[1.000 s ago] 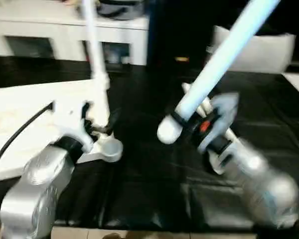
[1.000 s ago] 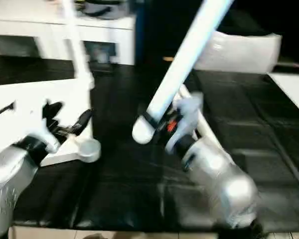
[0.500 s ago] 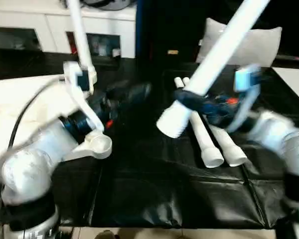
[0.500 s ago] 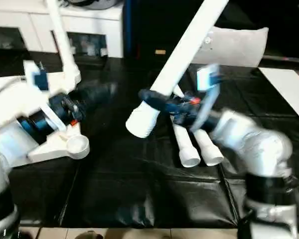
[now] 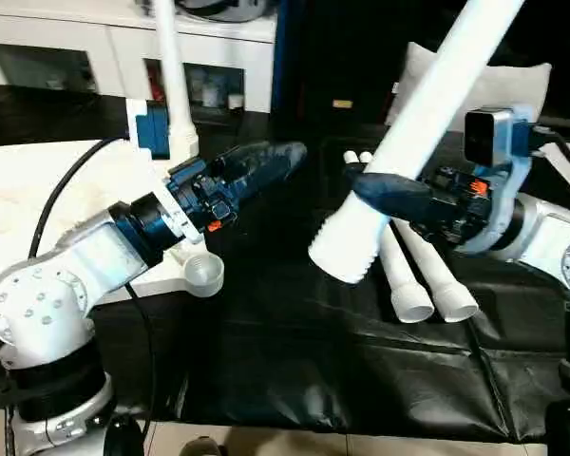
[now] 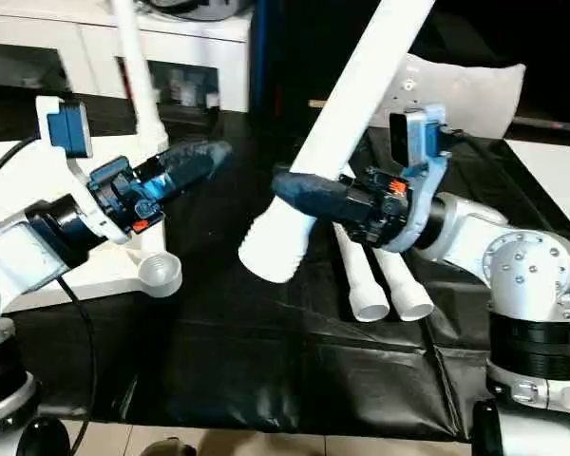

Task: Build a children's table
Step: Pick table leg

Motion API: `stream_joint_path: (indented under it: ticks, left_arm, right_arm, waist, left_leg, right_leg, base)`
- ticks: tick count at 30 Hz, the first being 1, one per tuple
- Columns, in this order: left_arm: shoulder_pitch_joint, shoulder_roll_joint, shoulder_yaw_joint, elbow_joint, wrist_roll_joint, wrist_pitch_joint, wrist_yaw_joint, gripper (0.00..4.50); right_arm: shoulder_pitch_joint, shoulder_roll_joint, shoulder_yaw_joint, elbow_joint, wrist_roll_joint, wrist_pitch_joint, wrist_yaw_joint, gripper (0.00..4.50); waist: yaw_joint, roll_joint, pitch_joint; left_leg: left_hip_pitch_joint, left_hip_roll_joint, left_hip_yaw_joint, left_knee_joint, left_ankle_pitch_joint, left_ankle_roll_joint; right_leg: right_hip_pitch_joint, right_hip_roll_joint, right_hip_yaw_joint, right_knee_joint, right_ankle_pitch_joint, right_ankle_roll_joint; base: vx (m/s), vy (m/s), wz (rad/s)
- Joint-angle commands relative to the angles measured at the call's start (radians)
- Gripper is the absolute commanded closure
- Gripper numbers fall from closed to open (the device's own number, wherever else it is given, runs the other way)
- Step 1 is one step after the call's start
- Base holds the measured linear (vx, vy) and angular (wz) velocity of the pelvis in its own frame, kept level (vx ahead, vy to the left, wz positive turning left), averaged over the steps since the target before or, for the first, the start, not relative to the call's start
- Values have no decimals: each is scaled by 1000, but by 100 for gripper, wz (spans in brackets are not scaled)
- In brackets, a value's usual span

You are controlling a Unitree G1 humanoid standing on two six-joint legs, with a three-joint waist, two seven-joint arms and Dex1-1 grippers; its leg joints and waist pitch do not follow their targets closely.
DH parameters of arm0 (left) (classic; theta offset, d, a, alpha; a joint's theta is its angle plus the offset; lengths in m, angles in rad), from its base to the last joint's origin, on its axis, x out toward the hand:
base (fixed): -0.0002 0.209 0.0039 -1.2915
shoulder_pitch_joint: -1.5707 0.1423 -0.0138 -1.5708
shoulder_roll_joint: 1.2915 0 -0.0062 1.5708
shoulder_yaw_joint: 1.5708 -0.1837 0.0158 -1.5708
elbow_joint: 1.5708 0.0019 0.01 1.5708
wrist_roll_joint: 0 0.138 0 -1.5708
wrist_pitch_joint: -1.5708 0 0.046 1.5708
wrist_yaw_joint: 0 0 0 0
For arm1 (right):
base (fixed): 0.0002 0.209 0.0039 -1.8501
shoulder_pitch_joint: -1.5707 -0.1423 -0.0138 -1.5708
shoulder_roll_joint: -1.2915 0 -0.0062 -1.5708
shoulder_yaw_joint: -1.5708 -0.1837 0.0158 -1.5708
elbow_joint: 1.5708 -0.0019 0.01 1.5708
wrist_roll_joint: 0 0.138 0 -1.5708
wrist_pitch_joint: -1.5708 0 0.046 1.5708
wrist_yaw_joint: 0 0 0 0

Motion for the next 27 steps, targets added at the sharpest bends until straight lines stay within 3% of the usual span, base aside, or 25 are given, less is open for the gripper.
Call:
stream_joint_path:
  ticks: [1,3,4,7,8,9,10,13,14,17,20,24,27]
  left_arm:
    - [-17,10,-12,2,-16,14,10,0]
    - [-18,27,-40,-14,47,-23,-1,0]
    - [-17,52,-89,-34,151,-84,-13,0]
    - [-14,82,-158,-44,271,-152,6,0]
    - [-12,81,-221,-46,358,-204,47,0]
    - [-12,81,-221,-46,358,-204,47,0]
    - [-11,82,-271,-60,414,-238,81,0]
    - [-10,72,-281,-64,426,-248,114,0]
    - [-7,48,-326,-57,519,-301,216,0]
    - [-3,29,-339,-50,553,-328,252,0]
    - [10,-65,-389,-37,664,-440,314,0]
    - [10,-95,-424,-39,670,-468,316,0]
    - [10,-95,-424,-39,670,-468,316,0]
  right_arm:
    - [4,-19,15,-16,-16,-17,13,260]
    - [12,-15,70,-23,-126,-94,-26,260]
    - [13,-2,118,-17,-221,-154,-86,260]
    - [19,13,173,-13,-322,-216,-155,260]
    - [34,55,238,-16,-430,-281,-261,260]
    - [34,55,238,-16,-430,-281,-261,260]
    - [45,101,269,-15,-486,-318,-337,260]
    - [49,123,276,-11,-501,-330,-366,260]
    - [56,186,291,4,-555,-360,-468,261]
    - [59,215,297,12,-580,-379,-510,261]
    - [73,325,325,42,-701,-479,-676,261]
    - [80,366,343,52,-751,-521,-735,261]
    - [80,366,343,52,-751,-521,-735,261]
  waist:
    - [3,-5,-74]
    - [3,-5,-74]
    - [0,-4,-73]
    - [-5,-5,-74]
    - [-6,-4,-74]
    - [-8,-2,-74]
    - [-9,-1,-76]
    - [-11,-1,-80]
    - [-14,-2,-76]
    - [-17,-5,-76]
    - [-20,-5,-75]
    - [-22,-5,-73]
    - [-28,-6,-72]
  left_leg:
    - [23,21,8,-78,-174,-45]
    - [22,24,7,-80,-172,-51]
    - [22,25,6,-82,-174,-60]
    - [24,26,6,-83,-190,-74]
    - [23,27,6,-84,-187,-78]
    - [22,26,7,-82,-179,-82]
    - [24,25,6,-83,-184,-87]
    - [24,25,6,-81,-173,-87]
    - [23,25,8,-83,-180,-85]
    - [21,24,8,-83,-188,-87]
    - [21,25,8,-85,-202,-95]
    - [22,24,4,-88,-242,-110]
    - [21,21,5,-87,-248,-104]
  right_leg:
    - [42,-42,27,-80,-256,-144]
    - [40,-45,26,-83,-269,-134]
    - [36,-43,26,-85,-285,-118]
    - [36,-45,28,-85,-297,-103]
    - [36,-45,29,-85,-286,-101]
    - [33,-45,30,-83,-275,-100]
    - [35,-44,29,-81,-262,-106]
    - [37,-41,30,-71,-204,-124]
    - [35,-39,30,-72,-188,-125]
    - [35,-39,31,-74,-204,-109]
    - [32,-41,31,-81,-225,-92]
    - [29,-38,31,-78,-226,-71]
    - [30,-35,32,-78,-209,-61]
  base:
    - [0,0,0]
    - [0,0,0]
    - [0,0,0]
    - [0,0,0]
    - [0,0,0]
    - [0,0,0]
    - [0,0,0]
    - [0,0,0]
    - [0,0,0]
    - [0,0,0]
    - [0,0,0]
    - [0,0,0]
    - [0,0,0]
